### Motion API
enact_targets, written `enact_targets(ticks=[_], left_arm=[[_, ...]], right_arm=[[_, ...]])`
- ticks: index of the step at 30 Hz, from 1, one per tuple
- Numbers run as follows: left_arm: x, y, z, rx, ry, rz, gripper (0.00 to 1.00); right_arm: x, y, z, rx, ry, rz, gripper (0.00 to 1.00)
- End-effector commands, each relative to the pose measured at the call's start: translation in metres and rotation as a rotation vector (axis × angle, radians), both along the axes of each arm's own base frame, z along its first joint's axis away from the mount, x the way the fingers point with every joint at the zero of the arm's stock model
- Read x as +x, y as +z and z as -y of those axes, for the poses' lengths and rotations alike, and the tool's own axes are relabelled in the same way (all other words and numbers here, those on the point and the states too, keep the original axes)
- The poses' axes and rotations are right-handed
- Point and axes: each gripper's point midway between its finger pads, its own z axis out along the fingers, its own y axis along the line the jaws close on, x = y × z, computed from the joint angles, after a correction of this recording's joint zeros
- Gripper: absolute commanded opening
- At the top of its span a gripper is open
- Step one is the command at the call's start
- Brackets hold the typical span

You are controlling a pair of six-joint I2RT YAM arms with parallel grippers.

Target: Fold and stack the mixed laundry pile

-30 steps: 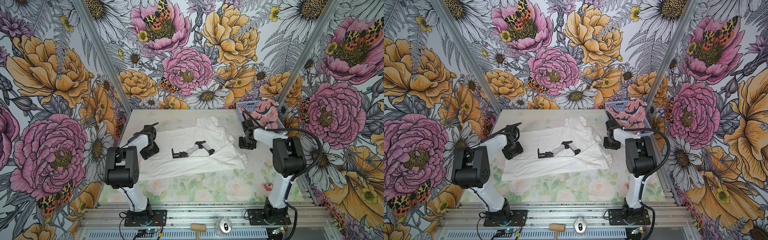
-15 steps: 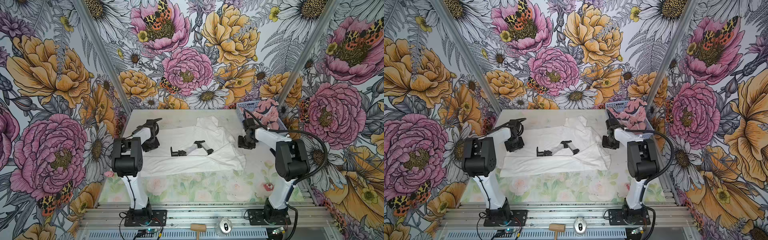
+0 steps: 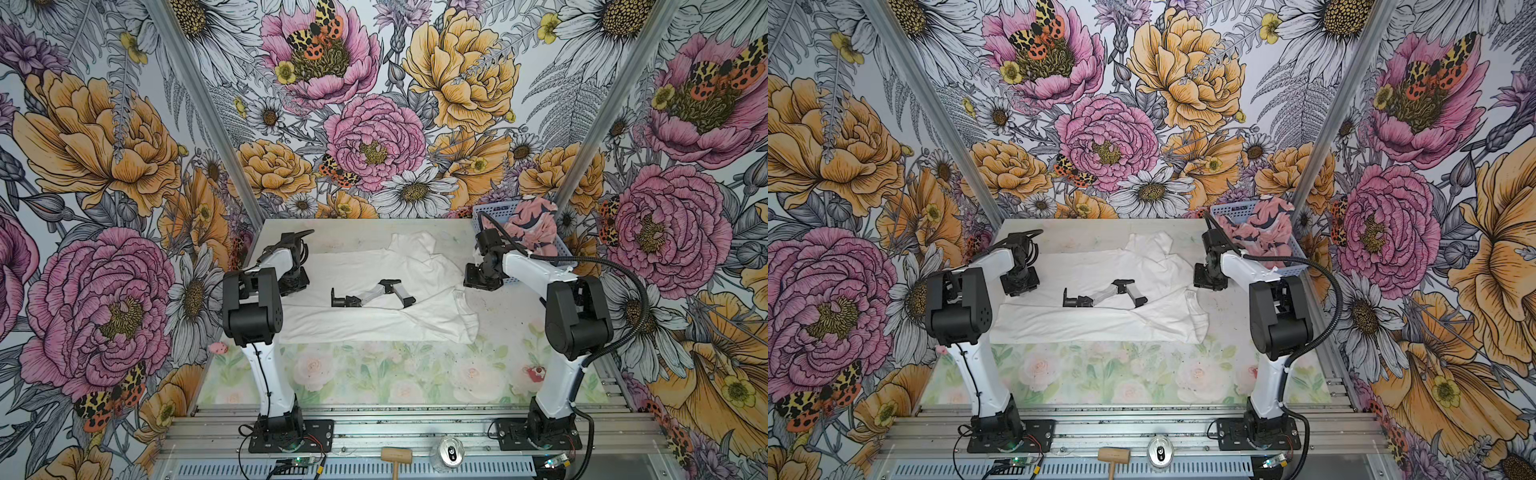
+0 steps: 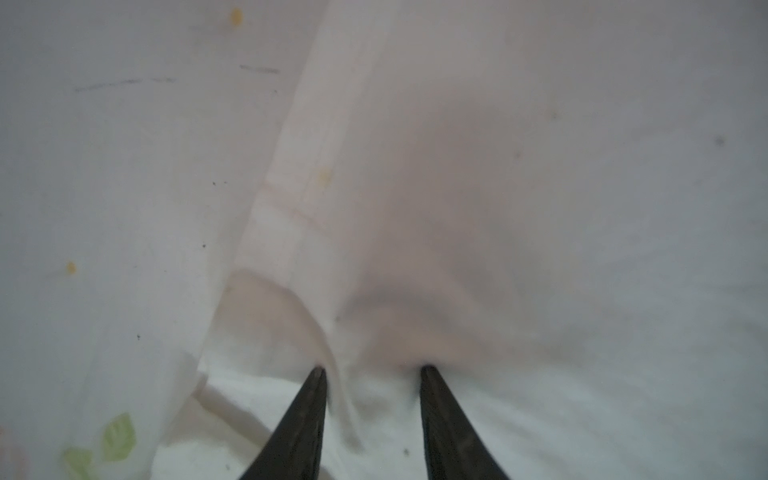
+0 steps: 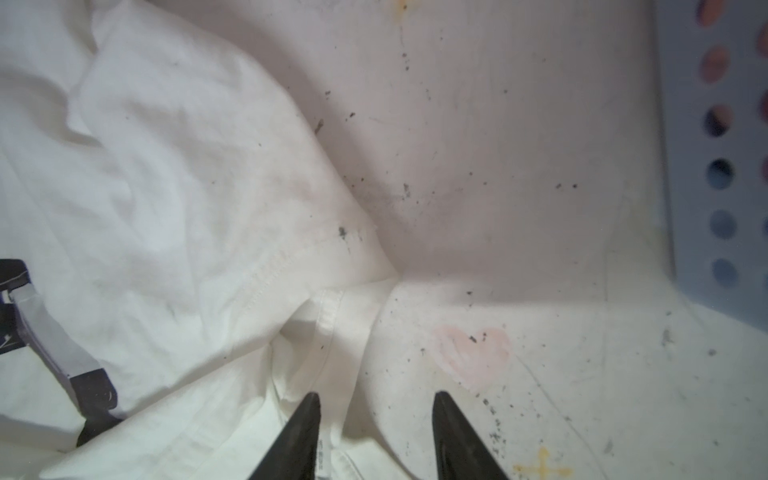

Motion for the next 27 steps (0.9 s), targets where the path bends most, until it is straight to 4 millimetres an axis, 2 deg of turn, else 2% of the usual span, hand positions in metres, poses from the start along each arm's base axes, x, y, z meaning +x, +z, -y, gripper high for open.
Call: enact_targets(ticks=[1,6,9,11,16,21,23,26,27], left_arm=[[-0.022,-0.029,-0.010,0.005,0.004,-0.109,0.39],[-0.024,-0.029,-0.012,-0.009,0.013,-0.107,0.39],[-0.025,-0.029,-0.014,-0.012,0.018,-0.108,0.39],[-0.025,-0.029,-0.013,-0.015,0.016,-0.108,0.38],[-0.024,-0.028,-0.014,-0.014,0.007,-0.105,0.38],[-0.024,-0.027,-0.012,-0.021,0.004,-0.104,0.38],[-0.023,-0.027,-0.011,-0.030,0.004,-0.098,0.39],[-0.019,-0.017,-0.008,-0.038,0.006,-0.068,0.39],[-0.015,-0.012,-0.001,-0.072,0.000,-0.041,0.40]], right_arm=[[-0.004,0.000,-0.017,0.030,0.025,0.000,0.48],[-0.023,-0.030,-0.017,-0.016,0.024,-0.080,0.49],[-0.028,-0.050,-0.005,-0.092,0.011,-0.118,0.47],[-0.029,-0.055,0.006,-0.154,0.001,-0.129,0.46],[-0.028,-0.053,0.033,-0.256,-0.036,-0.140,0.45],[-0.026,-0.053,0.044,-0.284,-0.040,-0.145,0.45],[-0.023,-0.049,0.040,-0.263,-0.035,-0.136,0.45],[-0.022,-0.025,0.027,-0.200,-0.022,-0.093,0.47],[-0.025,-0.016,0.023,-0.174,-0.021,-0.083,0.47]])
